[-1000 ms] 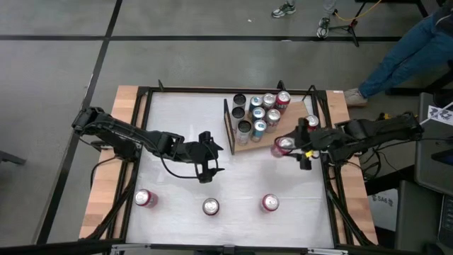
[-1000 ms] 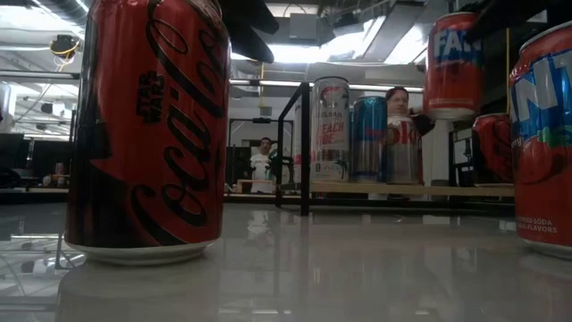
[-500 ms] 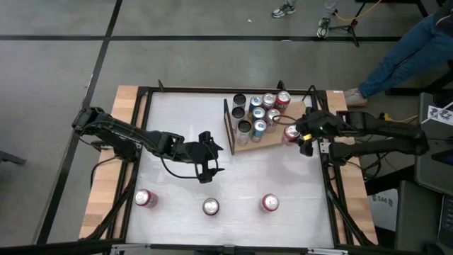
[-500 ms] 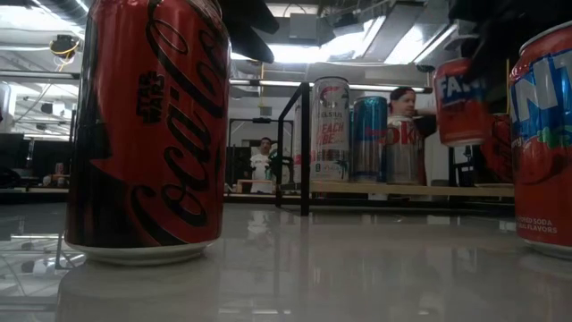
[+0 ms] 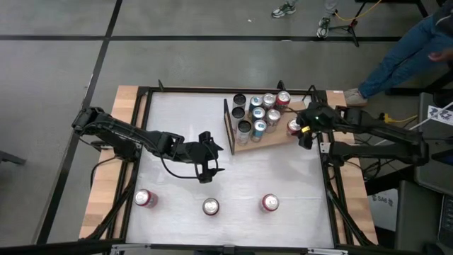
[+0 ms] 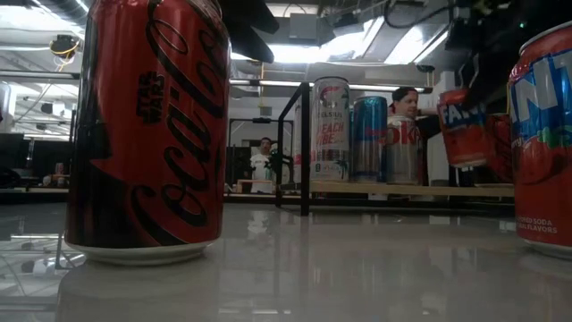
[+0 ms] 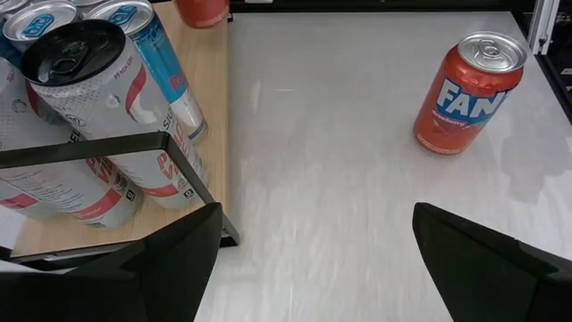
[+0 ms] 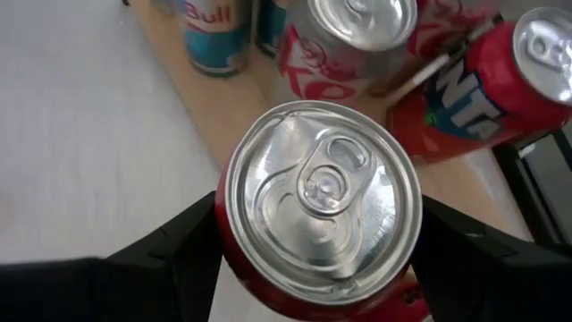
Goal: Place canned beverage on shelf
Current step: Put the orange soda can on the shelf aligned with the other orange soda can
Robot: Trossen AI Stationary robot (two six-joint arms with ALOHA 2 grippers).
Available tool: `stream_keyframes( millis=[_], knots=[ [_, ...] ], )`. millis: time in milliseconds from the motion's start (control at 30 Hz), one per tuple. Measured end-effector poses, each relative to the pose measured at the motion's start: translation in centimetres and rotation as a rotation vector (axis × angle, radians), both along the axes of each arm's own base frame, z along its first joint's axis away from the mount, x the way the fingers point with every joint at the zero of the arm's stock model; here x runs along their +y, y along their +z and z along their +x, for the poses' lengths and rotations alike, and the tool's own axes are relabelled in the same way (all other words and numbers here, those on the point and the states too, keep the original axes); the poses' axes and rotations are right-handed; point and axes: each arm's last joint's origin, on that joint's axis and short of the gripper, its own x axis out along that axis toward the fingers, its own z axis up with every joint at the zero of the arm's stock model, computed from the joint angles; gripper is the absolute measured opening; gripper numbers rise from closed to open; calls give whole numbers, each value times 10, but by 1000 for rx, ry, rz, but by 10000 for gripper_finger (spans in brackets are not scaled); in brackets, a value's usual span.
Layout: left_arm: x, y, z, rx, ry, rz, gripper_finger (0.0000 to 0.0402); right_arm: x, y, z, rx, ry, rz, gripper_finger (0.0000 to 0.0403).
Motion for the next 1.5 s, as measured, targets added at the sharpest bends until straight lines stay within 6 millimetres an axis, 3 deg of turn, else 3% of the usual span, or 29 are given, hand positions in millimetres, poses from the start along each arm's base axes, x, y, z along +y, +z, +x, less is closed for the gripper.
stream_keyframes(
  millis=[367, 800, 1500],
  knots=[
    [0, 0, 0, 0, 0, 0, 357, -19, -16, 1, -28, -26, -23, 282],
    [0, 0, 0, 0, 0, 0, 357, -37, -11, -2, -101, -46, -68, 282],
    [0, 0, 0, 0, 0, 0, 357, -75, -32, 13, -69, 16, 17, 282]
  ],
)
